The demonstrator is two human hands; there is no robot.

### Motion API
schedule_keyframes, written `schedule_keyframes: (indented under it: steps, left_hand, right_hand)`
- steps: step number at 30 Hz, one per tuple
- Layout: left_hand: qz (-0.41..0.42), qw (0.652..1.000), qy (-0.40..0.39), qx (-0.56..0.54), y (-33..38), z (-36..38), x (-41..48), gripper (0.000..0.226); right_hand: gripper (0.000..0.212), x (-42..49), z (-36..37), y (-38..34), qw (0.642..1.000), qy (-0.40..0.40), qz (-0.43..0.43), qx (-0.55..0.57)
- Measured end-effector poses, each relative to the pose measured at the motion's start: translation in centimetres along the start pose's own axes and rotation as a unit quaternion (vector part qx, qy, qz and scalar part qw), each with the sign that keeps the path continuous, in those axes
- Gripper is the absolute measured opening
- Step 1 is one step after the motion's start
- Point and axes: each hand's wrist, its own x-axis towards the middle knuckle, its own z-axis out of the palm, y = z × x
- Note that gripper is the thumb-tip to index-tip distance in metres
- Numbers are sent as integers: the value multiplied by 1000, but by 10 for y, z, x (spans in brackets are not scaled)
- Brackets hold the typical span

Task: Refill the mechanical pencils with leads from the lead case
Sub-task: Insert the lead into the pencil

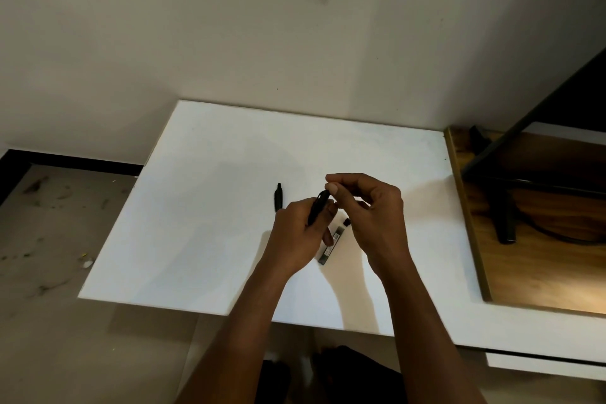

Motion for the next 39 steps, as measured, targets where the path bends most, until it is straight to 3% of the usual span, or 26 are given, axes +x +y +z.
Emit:
schedule_keyframes:
  steps: [9,14,17,21,24,27,31,39]
  left_hand:
    - [-21,1000,4,-10,0,-3,0,38]
    - [-42,998,-2,-43,-1,-6,1,33]
    - [-73,990,-1,-120,-2,-9,2,25]
    - [-98,977,-11,-187,-5,-18,5,32]
    - [-94,968,-4,-235,-8,-25,7,32]
    - [-76,973,28,-215,-11,-26,7,24]
    - [-71,974,67,-202,-12,-28,8,8]
    - [-65,978,96,-174,-13,-32,6,14]
  right_hand:
    - [38,-3,2,-2,999,-32,4,7]
    - [41,-3,1,-1,998,-47,12,33]
    - [33,1,-11,-2,994,11,32,105]
    - [21,4,-31,3,984,111,75,120]
    - [17,5,-39,10,986,119,96,70]
    - [13,6,-39,18,986,125,102,-41]
    - [8,6,-26,22,979,63,58,-185]
    - [13,1,-2,27,956,-29,3,-292]
